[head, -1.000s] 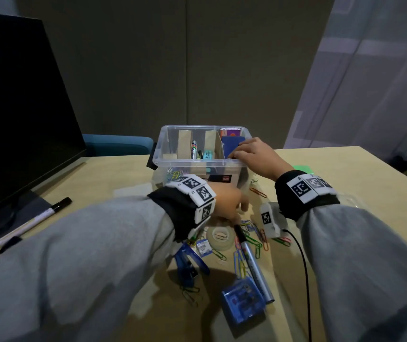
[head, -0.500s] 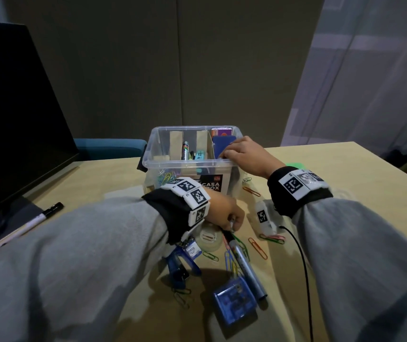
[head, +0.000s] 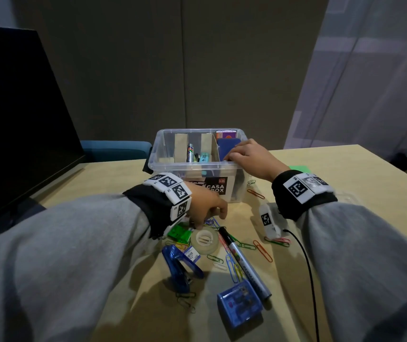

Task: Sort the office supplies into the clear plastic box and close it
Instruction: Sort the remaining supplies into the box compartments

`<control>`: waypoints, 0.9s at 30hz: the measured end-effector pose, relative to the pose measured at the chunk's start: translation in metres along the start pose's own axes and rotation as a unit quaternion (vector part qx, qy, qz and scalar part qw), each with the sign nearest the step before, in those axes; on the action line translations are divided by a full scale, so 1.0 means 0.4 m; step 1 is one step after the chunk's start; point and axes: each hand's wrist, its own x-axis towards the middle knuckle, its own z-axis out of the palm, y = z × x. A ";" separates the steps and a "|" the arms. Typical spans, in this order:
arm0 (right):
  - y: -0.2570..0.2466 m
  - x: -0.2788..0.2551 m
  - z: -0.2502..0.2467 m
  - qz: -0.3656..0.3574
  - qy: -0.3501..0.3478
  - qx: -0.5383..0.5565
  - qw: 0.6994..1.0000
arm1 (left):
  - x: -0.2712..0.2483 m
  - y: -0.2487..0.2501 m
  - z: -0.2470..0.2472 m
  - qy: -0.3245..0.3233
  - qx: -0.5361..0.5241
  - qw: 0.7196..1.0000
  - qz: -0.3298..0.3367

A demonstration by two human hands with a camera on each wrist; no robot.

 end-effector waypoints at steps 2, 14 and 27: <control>-0.001 0.000 0.002 0.001 0.001 -0.003 1.000 | 0.008 0.001 0.000 -0.006 0.000 1.000 0.003; 0.000 0.000 0.003 -0.002 0.008 -0.008 1.000 | 0.029 0.006 0.014 -0.005 0.010 1.000 0.019; -0.004 -0.001 0.000 0.000 0.004 -0.013 1.000 | 0.037 -0.004 0.031 0.037 0.022 0.999 -0.004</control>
